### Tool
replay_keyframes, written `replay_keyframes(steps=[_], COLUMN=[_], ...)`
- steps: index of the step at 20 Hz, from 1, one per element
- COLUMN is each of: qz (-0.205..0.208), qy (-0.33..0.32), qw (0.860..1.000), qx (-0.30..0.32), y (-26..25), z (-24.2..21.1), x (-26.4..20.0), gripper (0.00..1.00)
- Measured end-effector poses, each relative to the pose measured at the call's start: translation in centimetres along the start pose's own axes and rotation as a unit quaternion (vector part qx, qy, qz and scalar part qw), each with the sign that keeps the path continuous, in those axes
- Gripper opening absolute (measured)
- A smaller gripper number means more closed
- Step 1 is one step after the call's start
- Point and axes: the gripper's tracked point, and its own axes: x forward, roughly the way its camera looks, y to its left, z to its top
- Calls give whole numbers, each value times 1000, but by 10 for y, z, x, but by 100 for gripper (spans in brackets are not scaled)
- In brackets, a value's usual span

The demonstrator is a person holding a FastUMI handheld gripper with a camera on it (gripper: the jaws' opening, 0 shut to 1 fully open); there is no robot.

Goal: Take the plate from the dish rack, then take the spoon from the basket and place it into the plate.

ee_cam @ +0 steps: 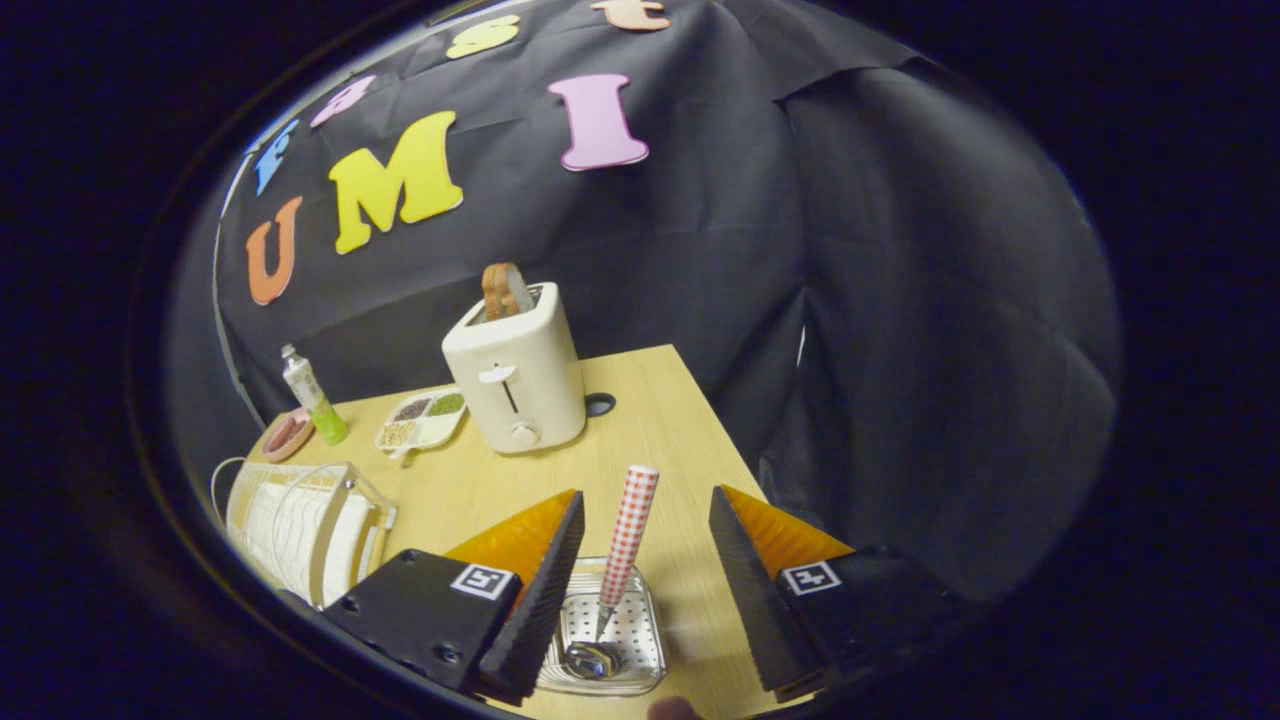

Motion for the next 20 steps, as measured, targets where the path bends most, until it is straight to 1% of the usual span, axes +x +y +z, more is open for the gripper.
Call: replay_keyframes(steps=[1, 2, 3, 6, 8, 9, 11, 14, 17, 19, 20], qz=[5, 9, 14, 25, 31, 27, 29, 24, 4, -18, -19], qy=[3, 4, 5, 5, 4, 1, -13, -56, -121, -160, -178], qw=[1000, 1000, 1000, 998, 997, 997, 996, 994, 990, 984, 981], qx=[8, 18, 27, 57, 73, 74, 79, 86, 73, 78, 82], y=[2, 2, 4, 8, 10, 9, 11, 12, 10, 10, 16], z=[-2, -2, -1, 0, 1, 0, 6, 23, 46, 62, 68], x=[4, 6, 6, 0, -8, -12, -23, -45, -74, -100, -117], gripper=[79, 70, 64, 34, 23, 18, 15, 9, 9, 9, 9])
